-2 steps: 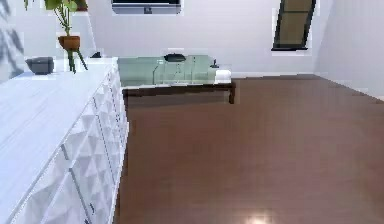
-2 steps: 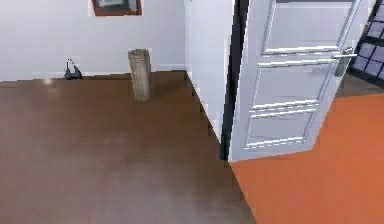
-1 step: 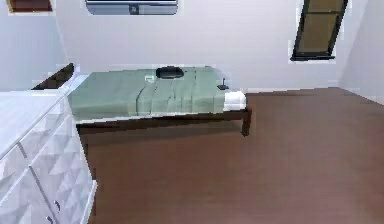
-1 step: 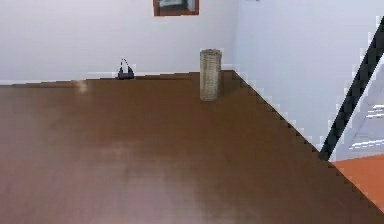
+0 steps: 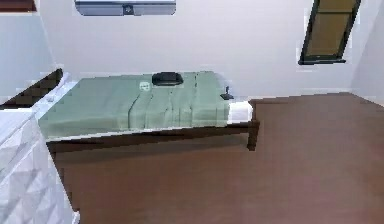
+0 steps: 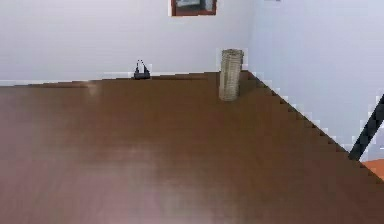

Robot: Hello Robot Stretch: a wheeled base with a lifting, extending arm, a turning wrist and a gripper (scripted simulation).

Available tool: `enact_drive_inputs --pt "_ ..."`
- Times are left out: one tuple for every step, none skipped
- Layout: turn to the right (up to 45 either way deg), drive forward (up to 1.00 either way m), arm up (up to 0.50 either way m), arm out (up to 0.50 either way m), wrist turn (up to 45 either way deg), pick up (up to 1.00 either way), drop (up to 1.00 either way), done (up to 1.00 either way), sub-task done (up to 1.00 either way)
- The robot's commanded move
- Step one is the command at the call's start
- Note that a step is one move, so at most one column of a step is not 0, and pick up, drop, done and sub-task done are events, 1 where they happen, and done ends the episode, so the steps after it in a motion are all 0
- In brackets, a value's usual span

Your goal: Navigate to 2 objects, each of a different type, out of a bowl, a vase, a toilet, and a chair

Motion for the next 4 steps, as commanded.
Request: enact_drive_inputs --pt "-45.0 0.00 0.00 0.00 0.0 0.00 0.00 0.00 0.00" --pt "-24.0 0.00 0.00 0.00 0.0 0.00 0.00 0.00 0.00" --pt "0.0 0.00 0.00 0.00 0.0 0.00 0.00 0.00 1.00" --pt "-45.0 0.00 0.00 0.00 0.0 0.00 0.00 0.00 0.00"
